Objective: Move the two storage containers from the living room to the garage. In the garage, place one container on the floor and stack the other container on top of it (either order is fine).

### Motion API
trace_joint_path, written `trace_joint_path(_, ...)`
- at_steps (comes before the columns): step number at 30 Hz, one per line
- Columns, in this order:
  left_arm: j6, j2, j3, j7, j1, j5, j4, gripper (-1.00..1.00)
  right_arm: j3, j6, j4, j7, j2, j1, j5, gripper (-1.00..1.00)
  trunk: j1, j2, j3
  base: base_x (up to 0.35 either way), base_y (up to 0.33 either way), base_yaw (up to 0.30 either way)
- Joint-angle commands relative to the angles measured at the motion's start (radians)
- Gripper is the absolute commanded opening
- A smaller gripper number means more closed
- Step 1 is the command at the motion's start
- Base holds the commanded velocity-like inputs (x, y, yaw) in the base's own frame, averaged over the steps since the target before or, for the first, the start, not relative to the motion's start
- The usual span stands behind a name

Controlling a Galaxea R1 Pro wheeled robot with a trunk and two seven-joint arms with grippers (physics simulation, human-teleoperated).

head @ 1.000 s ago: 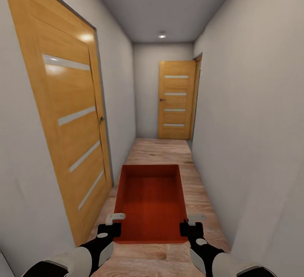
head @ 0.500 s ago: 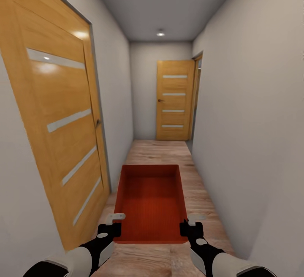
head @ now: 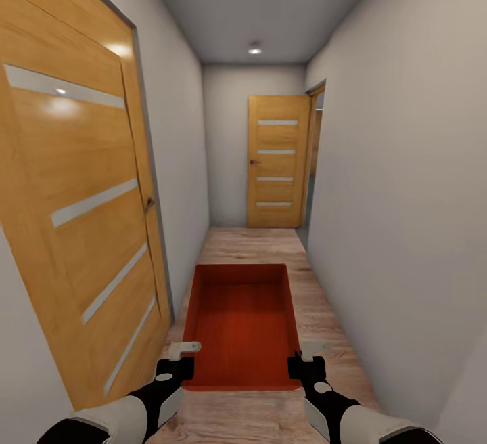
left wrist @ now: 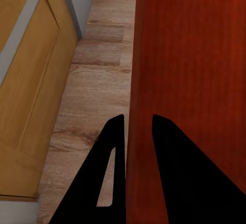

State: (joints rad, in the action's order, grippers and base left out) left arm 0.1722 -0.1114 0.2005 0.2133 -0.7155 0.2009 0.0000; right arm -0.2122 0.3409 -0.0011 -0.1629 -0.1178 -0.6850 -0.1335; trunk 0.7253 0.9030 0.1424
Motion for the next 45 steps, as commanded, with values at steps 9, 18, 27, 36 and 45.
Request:
trace_joint_path(9, 0.056, 0.009, -0.007, 0.006, -0.001, -0.012, -0.003, -1.0, 0.042, 0.001, 0.003, 0.002, 0.001, -0.001, -0.006, -1.0, 0.001, 0.001, 0.002, 0.317, 0.102, 0.0)
trace_joint_path(18, 0.054, 0.009, -0.007, 0.006, -0.001, -0.012, -0.003, -1.0, 0.042, 0.001, 0.003, 0.002, 0.001, -0.001, -0.006, -1.0, 0.001, 0.001, 0.002, 0.32, 0.038, 0.0)
trace_joint_path(27, 0.053, 0.009, -0.007, 0.006, -0.001, -0.012, -0.003, -1.0, 0.042, 0.001, 0.003, 0.002, 0.001, -0.001, -0.006, -1.0, 0.001, 0.001, 0.002, 0.322, -0.001, 0.0)
trace_joint_path(36, 0.055, 0.009, -0.007, 0.006, -0.001, -0.012, -0.003, -1.0, 0.042, 0.001, 0.003, 0.002, 0.001, -0.001, -0.006, -1.0, 0.001, 0.001, 0.002, 0.321, -0.07, 0.0)
trace_joint_path(45, 0.055, 0.009, -0.007, 0.006, -0.001, -0.012, -0.003, -1.0, 0.042, 0.001, 0.003, 0.002, 0.001, -0.001, -0.006, -1.0, 0.001, 0.001, 0.002, 0.316, -0.099, 0.0)
